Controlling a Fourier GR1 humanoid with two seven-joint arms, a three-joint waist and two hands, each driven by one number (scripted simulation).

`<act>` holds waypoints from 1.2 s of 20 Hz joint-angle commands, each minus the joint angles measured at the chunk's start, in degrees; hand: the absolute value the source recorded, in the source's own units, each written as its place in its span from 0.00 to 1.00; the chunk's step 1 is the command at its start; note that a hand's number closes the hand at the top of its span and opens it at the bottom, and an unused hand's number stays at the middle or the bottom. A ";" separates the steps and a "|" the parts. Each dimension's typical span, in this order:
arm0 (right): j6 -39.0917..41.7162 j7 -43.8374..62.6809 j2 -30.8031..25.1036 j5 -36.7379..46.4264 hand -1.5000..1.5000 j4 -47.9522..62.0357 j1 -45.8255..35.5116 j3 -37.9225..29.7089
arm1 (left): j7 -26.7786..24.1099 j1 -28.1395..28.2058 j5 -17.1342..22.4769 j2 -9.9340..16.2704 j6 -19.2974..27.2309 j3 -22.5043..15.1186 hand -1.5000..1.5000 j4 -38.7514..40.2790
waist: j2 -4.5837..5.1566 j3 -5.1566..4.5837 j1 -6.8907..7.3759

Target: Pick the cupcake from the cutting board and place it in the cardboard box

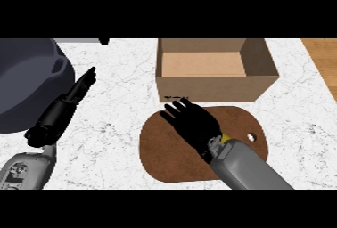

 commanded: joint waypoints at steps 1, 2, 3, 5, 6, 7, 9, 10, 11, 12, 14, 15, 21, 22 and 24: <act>-1.88 -2.57 1.11 3.03 0.00 3.13 1.88 -0.36 | -0.45 -1.32 -1.07 -1.18 -1.24 1.67 0.50 2.32 | 0.01 0.00 -0.10; -2.52 -3.59 3.21 2.95 0.00 8.09 -2.36 -2.50 | 0.04 -2.57 -0.35 -0.91 -2.51 1.93 0.50 2.29 | 0.05 0.00 0.04; -1.95 -2.66 3.54 4.51 0.00 8.04 -2.99 -2.80 | 0.85 -1.60 -1.17 -1.57 -1.60 1.86 0.50 0.50 | 0.01 0.00 0.06; -1.12 -0.91 3.69 6.47 0.00 5.78 -1.78 -2.34 | 0.12 -1.37 -1.34 -1.62 -1.99 2.73 0.50 0.80 | -0.01 0.00 -0.03; -1.51 -3.65 0.20 5.95 0.00 4.72 -0.30 -3.73 | 3.59 1.79 -1.40 -1.61 -1.91 1.81 0.50 -5.15 | -0.07 0.01 0.08; -5.77 -5.50 -0.80 6.80 0.00 8.12 -0.02 -3.98 | 3.69 2.38 -2.10 -3.28 -0.98 0.33 0.50 -5.76 | -0.03 0.01 0.15; -5.44 -5.89 -1.05 7.77 0.00 5.76 2.61 -4.06 | 3.77 2.02 -1.34 -1.51 -3.05 3.10 0.50 -5.20 | -0.05 0.01 -0.01; -4.23 -4.10 1.25 9.09 0.00 5.40 3.23 -2.82 | -1.13 -0.67 -3.10 -2.73 -2.63 3.32 0.50 1.83 | 0.00 -0.01 -0.21; -8.35 -6.62 2.25 8.68 0.00 11.50 2.12 -4.09 | 1.93 0.40 -3.45 -2.58 -2.63 2.62 0.50 -1.61 | 0.03 0.01 0.03; -1.79 -5.84 0.47 8.18 0.00 3.86 3.19 -5.03 | 2.34 0.70 -4.82 -4.99 -1.15 1.03 0.50 -2.53 | -0.05 0.00 -0.18; -7.05 -6.84 3.38 9.89 0.00 11.18 2.40 -5.17 | 2.69 0.06 -4.21 -5.02 -2.20 2.06 0.50 -1.79 | -0.01 0.00 -0.03; -4.66 -6.37 4.29 10.26 0.00 10.94 1.62 -4.65 | -0.65 2.26 -3.37 -3.35 -3.94 3.57 0.50 -1.84 | -0.02 0.00 0.04; -16.00 -15.37 4.62 12.25 1.00 17.85 -1.86 -3.68 | 0.06 0.29 -3.58 -3.26 -4.07 4.84 0.50 -0.03 | 0.04 0.01 0.18; -20.07 -17.17 4.23 12.93 1.00 21.69 -2.44 -4.59 | -0.64 0.36 -3.77 -3.95 -3.93 4.51 0.50 0.01 | 0.09 0.01 0.27; -21.66 -17.14 5.44 13.36 1.00 18.55 0.62 -3.07 | -2.52 -4.19 -4.80 -3.34 -4.44 5.33 0.50 6.20 | 0.11 0.00 -0.26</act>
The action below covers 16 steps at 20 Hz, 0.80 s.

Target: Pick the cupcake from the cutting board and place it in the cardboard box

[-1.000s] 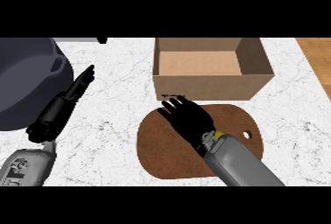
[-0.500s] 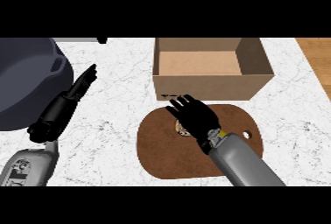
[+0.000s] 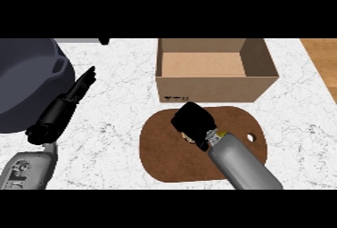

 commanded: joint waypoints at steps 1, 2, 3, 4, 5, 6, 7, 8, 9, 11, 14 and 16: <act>-2.98 -4.29 -1.60 1.46 1.00 -2.03 0.74 -0.45 | 2.35 -2.88 -0.59 -0.49 -0.10 0.75 0.50 0.54 | 0.19 0.14 -0.21; -6.01 -3.67 0.73 2.03 1.00 1.43 -0.73 -1.57 | 1.52 0.00 -0.06 0.42 -1.23 1.15 0.50 -1.77 | 0.21 0.14 0.11; -9.78 -3.55 2.48 2.64 1.00 5.11 -1.76 -1.60 | 3.24 -3.06 1.41 1.45 -2.32 2.57 0.50 -0.97 | 0.29 0.15 0.23; -7.89 -7.66 -1.67 1.86 1.00 1.40 -0.76 -2.83 | 0.31 -2.02 -0.90 -0.05 -0.61 1.65 0.50 0.81 | 0.23 0.14 -0.09; -9.26 -6.00 0.14 3.01 1.00 -0.27 0.69 -0.87 | 4.43 1.14 -0.82 -1.31 0.10 -0.12 0.50 -6.12 | 0.12 0.15 0.14; -11.77 -6.35 1.86 2.62 1.00 3.58 -1.92 -2.72 | 4.28 1.70 0.85 0.65 -1.97 1.47 0.50 -7.34 | 0.19 0.16 0.46; -8.61 -8.83 2.35 1.18 1.00 -0.17 -0.19 -0.62 | 0.96 -0.30 -0.85 -1.84 -0.16 0.45 0.50 -0.26 | 0.24 0.13 -0.13; -6.90 -10.92 3.81 -0.45 1.00 -0.05 -0.94 0.15 | 1.07 2.21 -0.44 -0.32 -1.18 0.80 0.50 -3.22 | 0.19 0.14 0.30; -6.38 -9.67 4.05 -5.46 1.00 -1.01 -1.10 4.24 | 2.22 0.76 -0.59 -1.15 -0.91 -0.14 0.50 -3.64 | 0.27 0.16 1.03; -6.20 -11.39 4.10 -11.76 1.00 -3.61 0.13 10.30 | -0.28 -1.18 -1.09 -0.70 -1.21 0.26 0.50 0.51 | 0.61 0.15 1.69; -9.56 -11.85 4.13 -17.53 1.00 -4.60 -0.13 14.68 | 2.08 -0.41 -0.99 -1.36 -1.28 -0.74 0.50 -3.36 | 0.38 0.19 2.13; -8.43 -13.68 4.16 -17.28 1.00 -9.72 -0.27 13.38 | 1.94 -1.60 -0.77 -0.51 -1.35 1.08 0.50 -1.18 | 0.20 0.15 0.36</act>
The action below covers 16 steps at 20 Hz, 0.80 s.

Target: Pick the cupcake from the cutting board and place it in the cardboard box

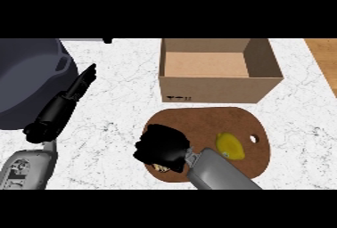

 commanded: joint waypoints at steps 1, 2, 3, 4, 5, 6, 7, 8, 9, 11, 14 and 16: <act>1.40 -2.85 0.53 -3.43 1.00 -8.89 -1.53 -0.35 | -0.57 0.53 -0.09 -0.25 0.11 0.37 0.50 -0.13 | -0.23 0.02 -1.15; 1.27 -0.38 0.53 -2.66 1.00 -13.09 0.10 2.63 | 0.23 0.19 -0.73 -0.41 0.91 0.56 0.50 0.57 | -0.29 0.02 -1.36; 0.48 -0.22 0.54 -1.34 1.00 -13.56 0.26 1.86 | 0.44 2.24 -0.15 0.26 0.16 0.93 0.50 -2.20 | -0.29 0.03 -1.08; 2.15 -0.84 -0.33 -1.41 1.00 -17.30 1.33 0.15 | 0.98 3.04 -0.93 -0.47 0.52 -0.13 0.50 -3.03 | -0.32 0.03 -1.36; 3.03 1.80 0.53 -2.62 1.00 -18.97 0.27 0.17 | 1.21 0.89 -0.56 0.04 -0.20 0.52 0.50 -1.31 | -0.25 0.02 -1.37; 3.63 -2.61 -0.84 -4.75 1.00 -18.03 -0.70 -5.45 | 1.00 1.78 -0.19 -0.34 -0.77 0.19 0.50 -1.33 | -0.16 0.03 -1.33; 6.53 -0.16 -1.52 -5.67 1.00 -23.43 0.86 -6.01 | 3.63 0.51 -0.90 -1.73 1.20 -0.24 0.50 -2.69 | -0.28 0.04 -1.66; 6.75 3.07 0.44 -5.22 1.00 -24.08 0.84 -7.12 | -0.52 1.66 0.86 0.64 -1.25 2.08 0.50 -0.50 | -0.23 0.01 -1.59; 6.59 5.43 0.52 -7.23 1.00 -24.72 0.96 -9.81 | -0.65 2.71 0.26 0.41 -0.52 1.91 0.50 -0.80 | -0.25 0.01 -1.58; 6.62 11.59 0.53 -12.65 1.00 -25.10 -1.86 -14.90 | 1.61 0.71 -0.35 -0.28 0.07 1.03 0.50 -1.26 | -0.24 0.03 -1.44; 4.19 19.58 0.54 -18.56 1.00 -23.43 -4.03 -18.60 | 0.31 0.49 -0.48 -0.38 -0.03 1.07 0.50 -0.63 | -0.09 0.00 -0.99; 2.41 23.03 0.55 -19.43 1.00 -20.54 -8.20 -21.86 | 1.93 1.71 -0.12 -0.74 -0.24 0.53 0.50 -3.86 | -0.15 0.02 -0.29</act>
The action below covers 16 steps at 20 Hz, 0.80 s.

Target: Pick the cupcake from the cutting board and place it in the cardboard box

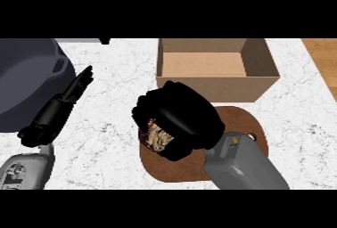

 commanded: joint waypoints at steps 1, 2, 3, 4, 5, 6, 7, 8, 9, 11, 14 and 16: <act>-1.08 8.55 0.11 -3.35 1.00 2.60 -5.56 -7.34 | 1.52 0.22 0.91 0.94 -1.55 0.36 0.50 -2.01 | 0.02 0.00 0.38; -0.33 10.68 0.11 -6.09 1.00 3.72 -9.46 -8.20 | 1.23 -1.54 -2.34 -2.72 1.94 -2.37 0.50 0.96 | 0.16 -0.02 0.07; -3.09 11.54 0.11 -6.37 1.00 6.54 -10.98 -9.53 | -0.68 1.51 -1.54 -0.75 0.11 -1.38 0.50 -0.18 | 0.17 -0.02 0.67; -0.40 9.25 0.11 -4.94 1.00 9.57 -12.77 -14.00 | -0.06 0.22 -1.73 -1.97 1.43 -1.23 0.50 0.92 | 0.25 -0.02 0.25; -2.58 7.93 0.12 -5.03 1.00 11.22 -12.45 -14.98 | -0.41 1.69 -0.41 -0.67 -0.55 -0.77 0.50 -1.84 | 0.18 0.00 0.45; -3.57 9.05 0.12 -6.68 1.00 15.76 -17.59 -17.18 | 1.62 -0.69 -1.26 -1.47 0.11 -1.68 0.50 -1.09 | 0.33 0.00 0.78; -4.02 4.89 -1.34 -5.30 1.00 17.94 -16.19 -18.44 | 1.31 1.64 -2.64 -3.31 2.37 -2.48 0.50 -1.87 | 0.28 0.01 0.53; -2.27 5.27 -2.74 -6.28 1.00 17.84 -17.92 -20.25 | 0.69 -0.45 -1.69 -1.77 0.94 -0.84 0.50 0.13 | 0.24 0.00 0.18; -5.35 3.22 -2.87 -5.04 1.00 25.65 -20.84 -21.53 | 2.04 1.35 -1.47 -2.05 0.53 -2.08 0.50 -4.19 | 0.40 0.01 1.21; -6.56 -0.85 -7.24 -2.42 1.00 31.03 -23.27 -21.96 | 2.15 1.37 -1.81 -3.03 0.89 -2.97 0.50 -4.57 | 0.60 0.01 1.63; -3.77 -3.53 -9.37 -1.08 1.00 38.64 -26.79 -20.74 | 1.24 -1.64 -0.85 -1.20 -0.11 -0.24 0.50 -0.73 | 0.64 -0.01 1.30; -0.16 -2.35 -10.96 -0.18 1.00 44.22 -30.35 -20.61 | 0.34 -1.67 0.19 -0.46 -1.77 0.13 0.50 0.59 | 0.86 -0.05 1.83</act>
